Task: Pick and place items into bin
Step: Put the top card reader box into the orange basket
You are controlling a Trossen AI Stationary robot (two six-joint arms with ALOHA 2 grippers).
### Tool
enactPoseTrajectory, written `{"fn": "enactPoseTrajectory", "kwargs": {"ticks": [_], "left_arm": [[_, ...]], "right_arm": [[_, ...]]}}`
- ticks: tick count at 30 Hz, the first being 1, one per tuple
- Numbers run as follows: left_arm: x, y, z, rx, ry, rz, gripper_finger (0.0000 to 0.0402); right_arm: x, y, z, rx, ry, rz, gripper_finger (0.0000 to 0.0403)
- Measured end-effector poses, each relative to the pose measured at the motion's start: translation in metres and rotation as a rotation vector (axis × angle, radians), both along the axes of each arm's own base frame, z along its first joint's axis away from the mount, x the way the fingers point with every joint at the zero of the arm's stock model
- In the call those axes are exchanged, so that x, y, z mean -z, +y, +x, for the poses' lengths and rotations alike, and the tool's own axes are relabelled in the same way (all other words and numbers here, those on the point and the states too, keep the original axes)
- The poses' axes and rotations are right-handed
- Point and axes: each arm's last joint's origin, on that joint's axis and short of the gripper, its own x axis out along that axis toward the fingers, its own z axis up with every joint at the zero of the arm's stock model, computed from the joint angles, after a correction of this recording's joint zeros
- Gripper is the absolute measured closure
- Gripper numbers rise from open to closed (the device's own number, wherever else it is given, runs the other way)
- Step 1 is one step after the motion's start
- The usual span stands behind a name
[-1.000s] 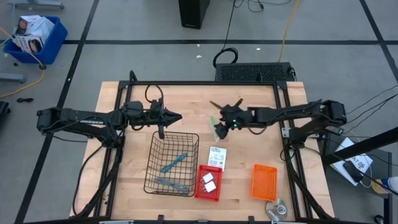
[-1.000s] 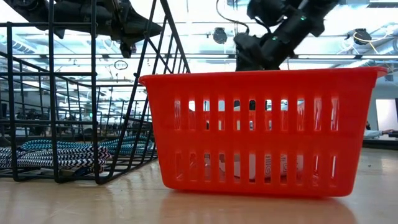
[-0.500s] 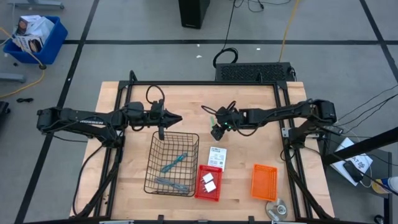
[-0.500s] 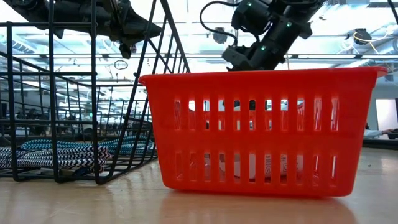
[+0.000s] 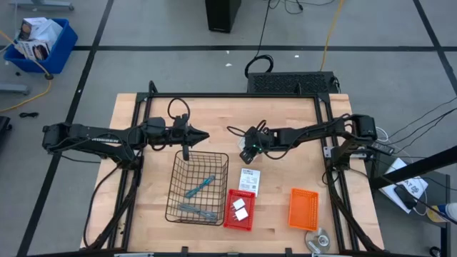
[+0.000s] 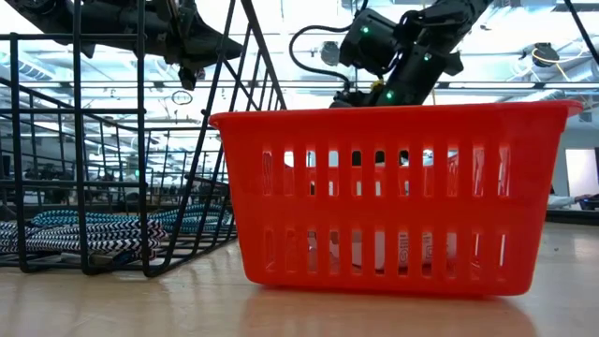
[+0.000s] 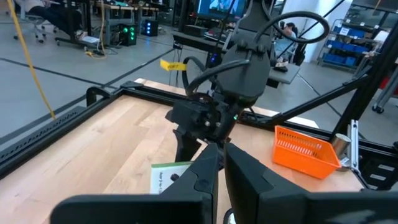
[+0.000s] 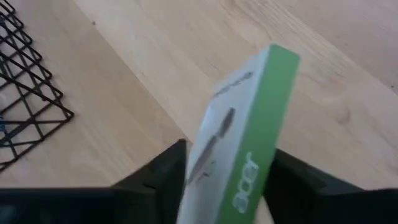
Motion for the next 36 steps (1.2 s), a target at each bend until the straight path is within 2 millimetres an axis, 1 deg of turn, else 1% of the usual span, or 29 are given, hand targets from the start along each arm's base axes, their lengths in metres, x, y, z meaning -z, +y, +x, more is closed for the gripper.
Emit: {"fn": "enactPoseTrajectory", "kwargs": {"ticks": [2,5,6,9,12,15,19,22,26,31,36], "left_arm": [[0.000,0.000,0.000,0.000,-0.001,0.000,0.0371],[0.000,0.000,0.000,0.000,-0.001,0.000,0.0371],[0.000,0.000,0.000,0.000,-0.001,0.000,0.0371],[0.001,0.000,0.000,0.000,0.007,-0.002,0.0371],[0.001,0.000,0.000,0.000,0.008,-0.002,0.0371],[0.001,0.000,0.000,0.000,0.013,-0.003,0.0371],[0.001,0.000,0.000,-0.001,0.013,-0.011,0.0371],[0.001,0.000,0.000,-0.002,0.012,-0.019,0.0371],[0.002,0.000,0.000,-0.004,0.018,-0.044,0.0371],[0.002,-0.001,0.000,0.000,0.018,-0.048,0.0371],[0.002,-0.002,0.000,0.003,0.020,-0.049,0.0371]], "right_arm": [[-0.001,0.000,0.000,-0.003,-0.001,-0.002,0.0271],[-0.002,0.000,0.000,-0.014,-0.008,-0.010,0.0352],[-0.002,0.000,0.000,-0.022,-0.006,-0.016,0.0369],[-0.002,0.000,0.000,-0.019,-0.005,-0.030,0.0370],[-0.009,0.000,-0.004,-0.014,-0.003,-0.037,0.0363],[-0.022,0.001,-0.011,-0.010,-0.014,-0.042,0.0368],[-0.048,0.011,-0.025,0.007,-0.068,-0.053,0.0369],[-0.065,0.024,-0.041,0.034,-0.086,-0.044,0.0369],[-0.083,0.046,-0.067,0.083,-0.084,-0.019,0.0369],[-0.097,0.078,-0.094,0.135,-0.123,0.014,0.0369],[-0.100,0.106,-0.113,0.137,-0.136,0.092,0.0369]]}}
